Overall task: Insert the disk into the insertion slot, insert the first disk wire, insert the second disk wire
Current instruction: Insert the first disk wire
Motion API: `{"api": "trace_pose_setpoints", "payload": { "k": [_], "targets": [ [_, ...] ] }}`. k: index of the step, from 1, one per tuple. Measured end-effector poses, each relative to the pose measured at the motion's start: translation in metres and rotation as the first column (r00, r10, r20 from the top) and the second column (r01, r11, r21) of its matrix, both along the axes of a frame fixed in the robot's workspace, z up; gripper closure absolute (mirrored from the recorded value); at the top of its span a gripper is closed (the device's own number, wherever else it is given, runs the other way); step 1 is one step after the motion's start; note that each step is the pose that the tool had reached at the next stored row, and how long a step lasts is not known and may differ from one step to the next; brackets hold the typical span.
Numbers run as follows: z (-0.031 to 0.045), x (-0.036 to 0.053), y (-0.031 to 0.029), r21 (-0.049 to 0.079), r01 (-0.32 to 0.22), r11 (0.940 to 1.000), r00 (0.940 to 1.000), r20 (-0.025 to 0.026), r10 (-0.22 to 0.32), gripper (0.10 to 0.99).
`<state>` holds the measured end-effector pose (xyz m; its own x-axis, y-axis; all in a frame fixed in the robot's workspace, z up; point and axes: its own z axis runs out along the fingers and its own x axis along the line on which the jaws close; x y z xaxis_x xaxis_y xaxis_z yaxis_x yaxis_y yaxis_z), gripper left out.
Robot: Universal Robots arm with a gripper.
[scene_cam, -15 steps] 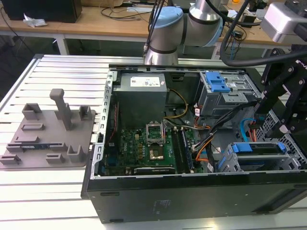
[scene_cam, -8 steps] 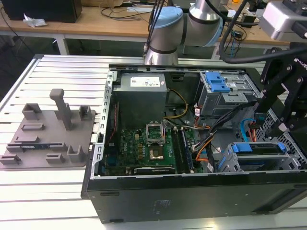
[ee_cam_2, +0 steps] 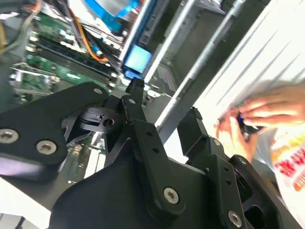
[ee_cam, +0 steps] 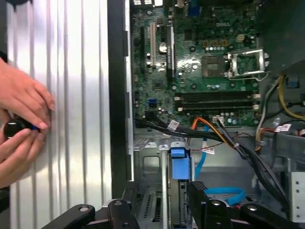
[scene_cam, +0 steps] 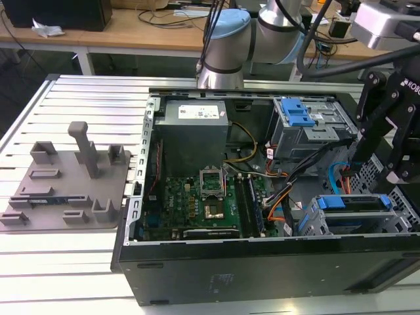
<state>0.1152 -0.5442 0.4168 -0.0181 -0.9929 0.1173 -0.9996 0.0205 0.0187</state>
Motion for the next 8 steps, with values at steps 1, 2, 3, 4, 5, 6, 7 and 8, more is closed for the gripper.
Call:
{"api": "trace_pose_setpoints", "payload": {
  "k": [1, 2, 3, 4, 5, 6, 7, 8],
  "targets": [
    [-0.0001, 0.0, 0.0001, -0.007, 0.002, 1.0, 1.0, 0.0069, -0.001, 0.525],
    [-0.0002, 0.0, 0.0001, -0.012, 0.005, 0.9999, 0.9999, 0.0143, -0.005, 0.525],
    [-0.0003, 0.0, 0.0001, -0.013, 0.012, 0.9998, 0.9997, 0.0196, -0.012, 0.525],
    [-0.0006, 0.0001, 0.0001, -0.014, 0.02, 0.9997, 0.9995, 0.0233, -0.02, 0.525],
    [-0.0008, 0.0002, 0.0001, -0.014, 0.032, 0.9994, 0.9992, 0.0256, -0.032, 0.525],
    [-0.0013, 0.0001, 0.0002, -0.014, 0.048, 0.9987, 0.9985, 0.0275, -0.048, 0.525],
    [-0.0021, 0.0001, 0.0001, -0.014, 0.061, 0.998, 0.9977, 0.0284, -0.061, 0.525],
    [-0.0029, 0.0, 0.0002, -0.014, 0.07, 0.9975, 0.9972, 0.0287, -0.069, 0.525]
  ]
}}
